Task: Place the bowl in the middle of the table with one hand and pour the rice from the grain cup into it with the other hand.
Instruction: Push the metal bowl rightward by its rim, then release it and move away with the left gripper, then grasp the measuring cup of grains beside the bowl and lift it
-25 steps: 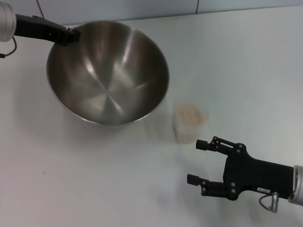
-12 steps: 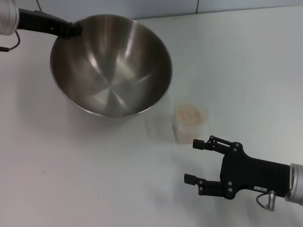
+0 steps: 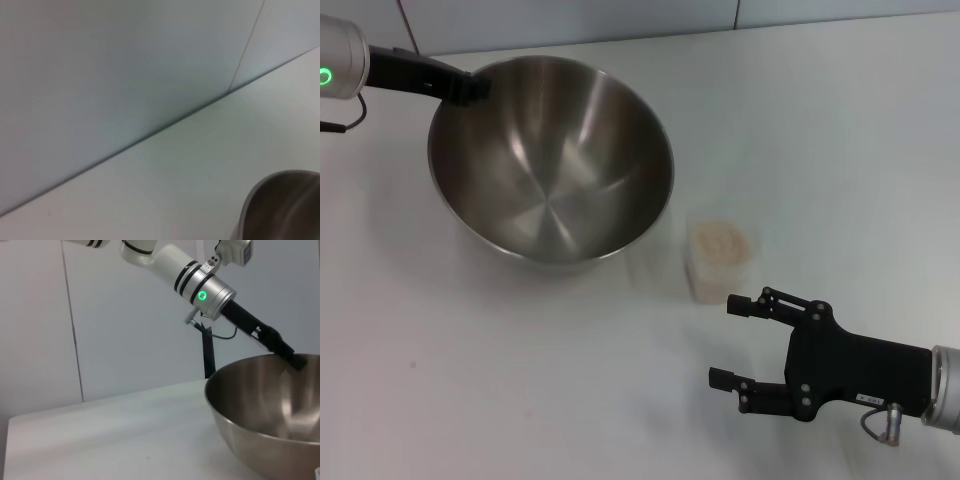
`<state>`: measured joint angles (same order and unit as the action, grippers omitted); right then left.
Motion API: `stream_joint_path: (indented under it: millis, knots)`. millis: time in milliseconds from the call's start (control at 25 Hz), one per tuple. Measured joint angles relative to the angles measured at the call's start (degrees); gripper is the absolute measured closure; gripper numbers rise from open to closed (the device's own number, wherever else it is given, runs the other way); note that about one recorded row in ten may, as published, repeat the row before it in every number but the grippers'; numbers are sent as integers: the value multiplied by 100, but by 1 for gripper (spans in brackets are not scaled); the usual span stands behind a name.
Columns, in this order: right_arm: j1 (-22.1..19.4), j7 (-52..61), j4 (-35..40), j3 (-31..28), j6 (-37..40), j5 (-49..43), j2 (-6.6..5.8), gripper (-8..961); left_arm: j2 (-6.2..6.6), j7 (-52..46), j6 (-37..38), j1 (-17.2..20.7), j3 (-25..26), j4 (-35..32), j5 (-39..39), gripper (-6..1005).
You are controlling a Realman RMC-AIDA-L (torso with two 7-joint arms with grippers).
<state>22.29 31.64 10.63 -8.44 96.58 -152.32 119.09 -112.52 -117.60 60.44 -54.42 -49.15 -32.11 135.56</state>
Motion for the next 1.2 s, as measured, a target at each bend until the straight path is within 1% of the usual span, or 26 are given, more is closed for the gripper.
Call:
stream_joint_path:
  millis: [320,520,560,640,680,760,840,880,960,1080,1120,1160,1200]
  knots:
    - [-18,0,-3,0,-70,-3,0,128,-96,8,-211,222,2,-82,5,956]
    - [-21,0,-8,0,-70,-7,0,128,-181,133,-311,291,0,-122,6,951]
    - [-18,0,-9,0,-70,-8,0,128,-181,133,-311,291,0,-122,6,951]
    - [-17,0,-9,0,-70,-9,0,128,-341,198,-365,453,-6,-440,6,949]
    - [-17,0,-9,0,-70,-9,0,128,-341,198,-365,453,-6,-440,6,948]
    - [-24,0,-9,0,-71,-9,0,128,-468,219,-353,615,-33,-805,6,947]
    - [-33,0,-9,0,-71,-9,0,128,-522,222,-320,723,-104,-1062,-3,945]
    - [-38,0,-9,0,-70,-8,0,128,-544,224,-291,795,-168,-1194,-10,903]
    - [-46,0,-8,-12,-70,6,0,128,-544,224,-291,795,-168,-1194,-10,818]
    - [-69,-5,-9,-105,-64,26,0,128,-606,294,-104,1161,-346,-1857,-154,690]
    - [-88,-17,-8,-189,-48,31,0,128,-606,294,-104,1161,-346,-1857,-154,620]
    - [-124,-60,-18,-302,-24,35,0,128,-624,543,-72,1609,-505,-2326,-652,550]
    - [-166,-123,-36,-420,6,38,-1,128,-624,733,-71,1809,-561,-2487,-999,480]
